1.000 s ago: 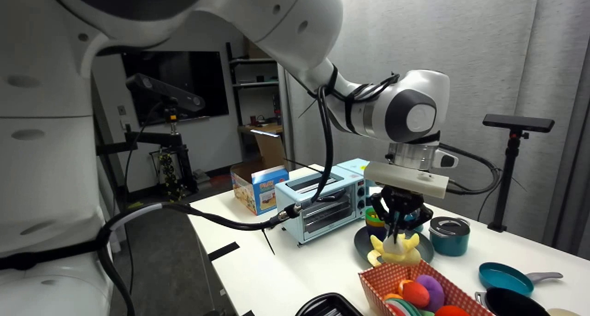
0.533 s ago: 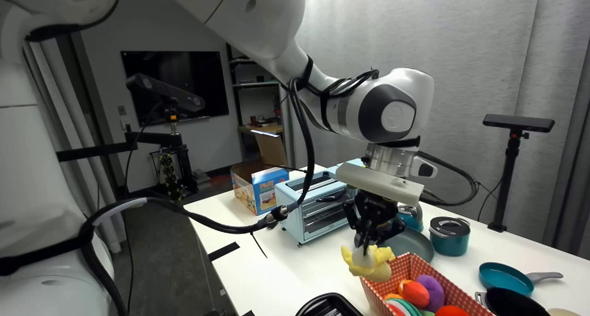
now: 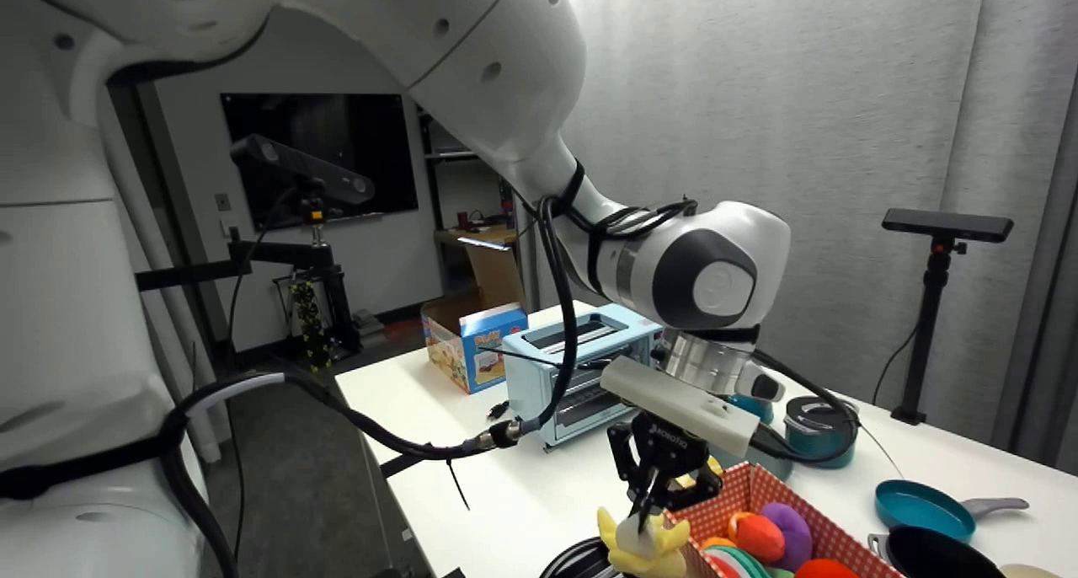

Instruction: Take the banana, orange, purple and lemon plush toys out of the box and put them on the tray

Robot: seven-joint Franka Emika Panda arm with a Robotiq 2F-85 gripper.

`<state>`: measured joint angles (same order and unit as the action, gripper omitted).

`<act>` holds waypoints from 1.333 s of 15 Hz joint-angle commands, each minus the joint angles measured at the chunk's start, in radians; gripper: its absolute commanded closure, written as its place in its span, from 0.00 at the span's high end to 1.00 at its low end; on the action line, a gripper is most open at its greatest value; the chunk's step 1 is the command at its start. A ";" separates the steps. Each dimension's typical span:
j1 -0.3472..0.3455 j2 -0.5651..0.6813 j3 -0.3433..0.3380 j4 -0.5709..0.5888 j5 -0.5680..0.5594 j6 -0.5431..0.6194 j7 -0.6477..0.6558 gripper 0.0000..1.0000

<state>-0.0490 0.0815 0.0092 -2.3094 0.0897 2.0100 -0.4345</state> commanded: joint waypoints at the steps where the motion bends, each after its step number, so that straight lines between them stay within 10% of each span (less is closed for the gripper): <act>1: 0.001 0.072 -0.008 0.033 -0.006 0.009 0.007 0.31; 10: -0.014 0.110 -0.014 0.099 -0.017 0.028 0.022 0.98; 20: -0.018 0.190 -0.017 0.230 0.005 0.164 0.057 1.00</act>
<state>-0.0644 0.2151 -0.0155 -2.1261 0.0857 2.1359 -0.4034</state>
